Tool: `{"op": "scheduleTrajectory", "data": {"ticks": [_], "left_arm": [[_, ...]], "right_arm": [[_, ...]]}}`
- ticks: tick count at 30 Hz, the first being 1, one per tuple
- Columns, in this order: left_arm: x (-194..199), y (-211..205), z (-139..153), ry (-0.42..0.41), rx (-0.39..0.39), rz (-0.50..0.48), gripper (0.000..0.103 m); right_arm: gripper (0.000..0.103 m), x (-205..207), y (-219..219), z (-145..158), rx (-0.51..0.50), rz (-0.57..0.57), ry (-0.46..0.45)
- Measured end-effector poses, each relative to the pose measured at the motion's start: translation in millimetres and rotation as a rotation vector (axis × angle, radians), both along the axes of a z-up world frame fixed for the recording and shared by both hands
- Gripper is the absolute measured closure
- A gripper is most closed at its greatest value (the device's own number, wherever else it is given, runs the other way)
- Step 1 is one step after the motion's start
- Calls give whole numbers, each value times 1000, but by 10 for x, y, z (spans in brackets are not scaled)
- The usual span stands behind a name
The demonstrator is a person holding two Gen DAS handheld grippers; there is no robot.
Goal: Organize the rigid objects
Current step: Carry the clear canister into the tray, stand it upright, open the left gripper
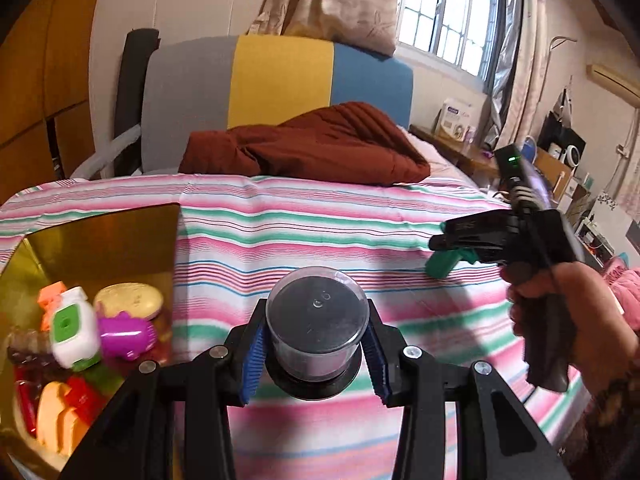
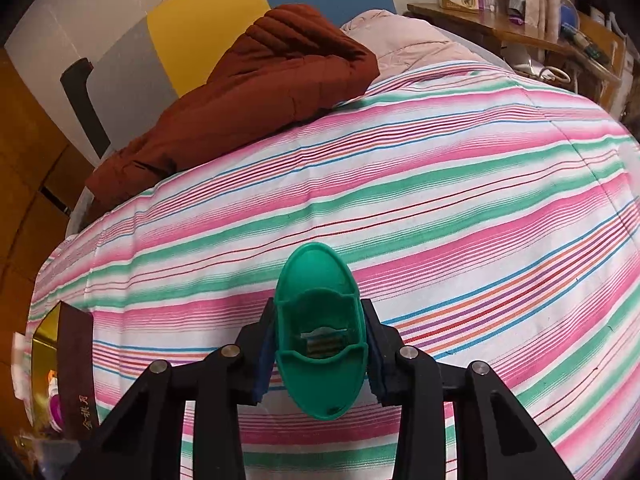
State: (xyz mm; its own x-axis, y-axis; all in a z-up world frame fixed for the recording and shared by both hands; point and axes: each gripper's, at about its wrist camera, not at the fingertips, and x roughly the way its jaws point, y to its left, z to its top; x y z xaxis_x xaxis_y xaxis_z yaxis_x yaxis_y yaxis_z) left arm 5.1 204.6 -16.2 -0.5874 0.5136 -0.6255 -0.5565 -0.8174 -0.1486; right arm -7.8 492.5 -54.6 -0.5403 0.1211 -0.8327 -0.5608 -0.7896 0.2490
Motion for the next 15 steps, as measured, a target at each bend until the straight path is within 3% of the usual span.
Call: {"op": "scheduleTrajectory", "data": {"ticks": [7, 15], "left_arm": [[123, -571, 204, 40, 31, 61, 60], [-32, -1396, 369, 55, 68, 234, 60]], "right_arm": [[65, -3, -188, 35, -3, 73, 26], [65, -47, -483, 80, 56, 173, 53]]}}
